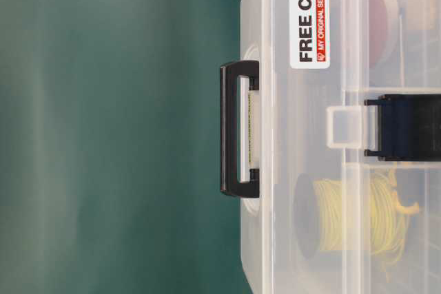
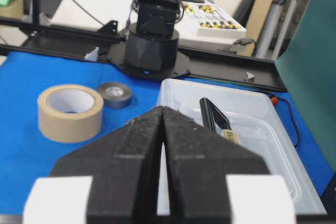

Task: Open the tool box with both arms.
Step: 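Move both grippers inward to the left and right edges of the clear lid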

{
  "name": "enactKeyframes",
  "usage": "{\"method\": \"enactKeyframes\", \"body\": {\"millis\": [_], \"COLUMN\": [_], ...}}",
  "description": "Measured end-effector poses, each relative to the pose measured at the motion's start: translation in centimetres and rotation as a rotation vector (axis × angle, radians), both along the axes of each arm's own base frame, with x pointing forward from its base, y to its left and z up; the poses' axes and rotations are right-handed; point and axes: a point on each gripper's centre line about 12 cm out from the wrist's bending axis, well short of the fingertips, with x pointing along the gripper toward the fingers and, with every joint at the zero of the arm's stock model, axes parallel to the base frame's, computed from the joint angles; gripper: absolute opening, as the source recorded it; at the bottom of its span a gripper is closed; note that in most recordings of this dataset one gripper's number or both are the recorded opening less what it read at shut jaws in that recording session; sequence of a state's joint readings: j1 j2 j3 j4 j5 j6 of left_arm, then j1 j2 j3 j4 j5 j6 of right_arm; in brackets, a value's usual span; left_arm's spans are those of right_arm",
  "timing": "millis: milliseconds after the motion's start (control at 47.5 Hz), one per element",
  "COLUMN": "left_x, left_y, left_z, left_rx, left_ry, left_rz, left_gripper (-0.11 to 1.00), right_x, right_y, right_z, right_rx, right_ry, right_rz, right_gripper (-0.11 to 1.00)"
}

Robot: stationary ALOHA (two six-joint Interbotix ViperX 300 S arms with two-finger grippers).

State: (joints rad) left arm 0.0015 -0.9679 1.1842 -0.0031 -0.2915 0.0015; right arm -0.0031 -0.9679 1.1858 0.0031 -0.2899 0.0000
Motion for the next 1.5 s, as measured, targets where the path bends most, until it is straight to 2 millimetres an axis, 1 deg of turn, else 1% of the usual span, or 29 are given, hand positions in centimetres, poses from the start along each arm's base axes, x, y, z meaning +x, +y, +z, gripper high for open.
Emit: {"method": "enactKeyframes", "body": {"millis": [147, 316, 527, 548, 590, 611, 653, 695, 821, 864, 906, 948, 969, 1201, 1495], "left_x": [0.0, -0.2, -0.3, -0.3, -0.3, -0.4, -0.4, -0.4, -0.7, -0.7, -0.8, -0.8, -0.8, -0.2, 1.7], "left_y": [0.1, 0.6, 1.9, 2.0, 2.2, 2.2, 2.3, 2.5, 3.0, 3.2, 3.4, 3.7, 3.8, 4.4, 5.1], "left_z": [-0.4, -0.8, -1.9, -2.0, -2.3, -2.3, -2.6, -2.8, -4.2, -4.9, -5.4, -5.9, -6.2, -7.9, -10.6], "left_rx": [-0.023, -0.027, -0.033, -0.034, -0.034, -0.035, -0.034, -0.034, -0.02, -0.019, -0.022, -0.029, -0.032, -0.046, -0.055], "left_ry": [0.038, 0.078, 0.17, 0.178, 0.196, 0.202, 0.222, 0.238, 0.322, 0.364, 0.399, 0.431, 0.444, 0.531, 0.6], "left_rz": [0.008, 0.03, 0.1, 0.104, 0.113, 0.116, 0.121, 0.128, 0.153, 0.162, 0.172, 0.184, 0.19, 0.21, 0.222], "left_gripper": [0.0, 0.0, 0.0, 0.01, 0.03, 0.06, 0.17, 0.27, 0.66, 0.78, 0.86, 0.91, 0.91, 0.92, 0.92], "right_x": [0.0, -0.4, -0.6, -0.7, -0.7, -0.8, -0.8, -0.9, -1.0, -1.1, -1.1, -1.1, -1.1, -0.6, 1.0], "right_y": [-0.1, -0.8, -2.3, -2.4, -2.7, -2.7, -2.9, -3.1, -3.9, -4.2, -4.5, -4.7, -4.9, -5.6, -6.2], "right_z": [0.0, -0.1, -1.5, -1.7, -2.1, -2.3, -2.6, -2.9, -4.2, -4.7, -5.1, -5.6, -5.9, -8.0, -10.9], "right_rx": [-0.001, 0.023, 0.093, 0.098, 0.108, 0.114, 0.124, 0.128, 0.147, 0.154, 0.16, 0.166, 0.173, 0.194, 0.199], "right_ry": [0.014, 0.058, 0.183, 0.198, 0.232, 0.248, 0.272, 0.3, 0.395, 0.428, 0.457, 0.488, 0.508, 0.628, 0.73], "right_rz": [-0.004, -0.043, -0.122, -0.128, -0.142, -0.147, -0.158, -0.171, -0.214, -0.231, -0.246, -0.256, -0.264, -0.296, -0.301], "right_gripper": [0.0, 0.0, 0.01, 0.01, 0.08, 0.13, 0.24, 0.37, 0.74, 0.82, 0.86, 0.86, 0.85, 0.85, 0.85]}}
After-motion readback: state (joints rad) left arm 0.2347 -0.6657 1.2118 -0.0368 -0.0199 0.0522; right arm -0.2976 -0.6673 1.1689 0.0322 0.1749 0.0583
